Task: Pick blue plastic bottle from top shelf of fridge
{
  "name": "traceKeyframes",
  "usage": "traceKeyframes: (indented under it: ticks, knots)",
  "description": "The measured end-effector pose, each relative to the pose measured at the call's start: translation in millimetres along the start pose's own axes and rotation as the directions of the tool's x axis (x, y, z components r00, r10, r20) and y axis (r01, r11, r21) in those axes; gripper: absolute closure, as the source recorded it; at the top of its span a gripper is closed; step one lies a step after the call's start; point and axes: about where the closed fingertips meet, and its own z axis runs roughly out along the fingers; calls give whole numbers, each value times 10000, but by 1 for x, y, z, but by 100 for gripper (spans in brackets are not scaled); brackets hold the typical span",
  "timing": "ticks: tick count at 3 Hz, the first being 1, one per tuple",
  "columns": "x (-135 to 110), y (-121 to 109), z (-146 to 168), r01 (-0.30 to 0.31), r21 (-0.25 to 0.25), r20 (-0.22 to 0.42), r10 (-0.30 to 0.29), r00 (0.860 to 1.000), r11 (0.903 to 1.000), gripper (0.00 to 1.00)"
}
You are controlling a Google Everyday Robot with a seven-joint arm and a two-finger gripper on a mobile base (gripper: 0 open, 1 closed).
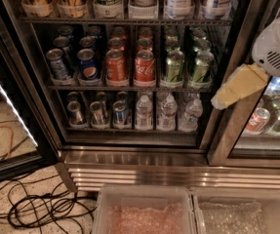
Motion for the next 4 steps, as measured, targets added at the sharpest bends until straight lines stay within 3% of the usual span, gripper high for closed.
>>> traceKeyframes:
  ticks: [1,2,3,4]
  knots:
    - [-7,-4,-1,-386,179,252,382,9990,9991,0]
    - [-7,-4,0,-387,180,252,382,9990,9991,0]
    - [-15,-5,6,-1106,503,579,1077,9925,9926,0]
    - [-33,-18,21,-2078,1465,1421,1874,9720,9671,0]
